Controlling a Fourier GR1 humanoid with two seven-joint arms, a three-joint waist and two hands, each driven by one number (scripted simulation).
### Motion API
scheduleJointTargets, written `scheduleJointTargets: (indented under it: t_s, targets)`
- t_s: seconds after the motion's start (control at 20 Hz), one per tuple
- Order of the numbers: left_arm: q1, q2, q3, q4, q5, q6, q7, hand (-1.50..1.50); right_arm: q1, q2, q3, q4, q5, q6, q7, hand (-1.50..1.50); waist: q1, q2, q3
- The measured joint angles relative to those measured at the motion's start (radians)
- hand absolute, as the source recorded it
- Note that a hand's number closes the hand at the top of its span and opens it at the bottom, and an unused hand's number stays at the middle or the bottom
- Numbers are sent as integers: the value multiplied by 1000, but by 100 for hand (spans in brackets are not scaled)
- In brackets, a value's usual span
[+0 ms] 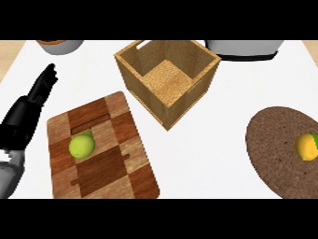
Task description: Pick the lemon from the placemat and place it in the basket
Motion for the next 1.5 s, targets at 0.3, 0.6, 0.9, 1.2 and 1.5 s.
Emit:
scheduleJointTargets:
  t_s: [0.3,0.6,0.9,1.2,1.5]
  targets:
    - [-14,-20,34,28,-16,-37,-7,0,34,66,12,39,95,24,-22,-150,-1,0,0]
    - [1,-51,59,13,-43,-57,2,0,86,122,4,84,207,5,-83,-150,-2,0,0]
    - [9,-77,90,2,-75,-83,3,0,137,156,-33,96,300,-28,-148,-150,-4,-1,0]
    - [6,-94,115,-18,-96,-117,22,0,149,195,-61,144,396,-79,-236,-150,-2,-1,0]
    - [-14,-131,138,1,-129,-132,26,0,182,253,-94,136,465,-120,-253,-150,-5,-1,0]
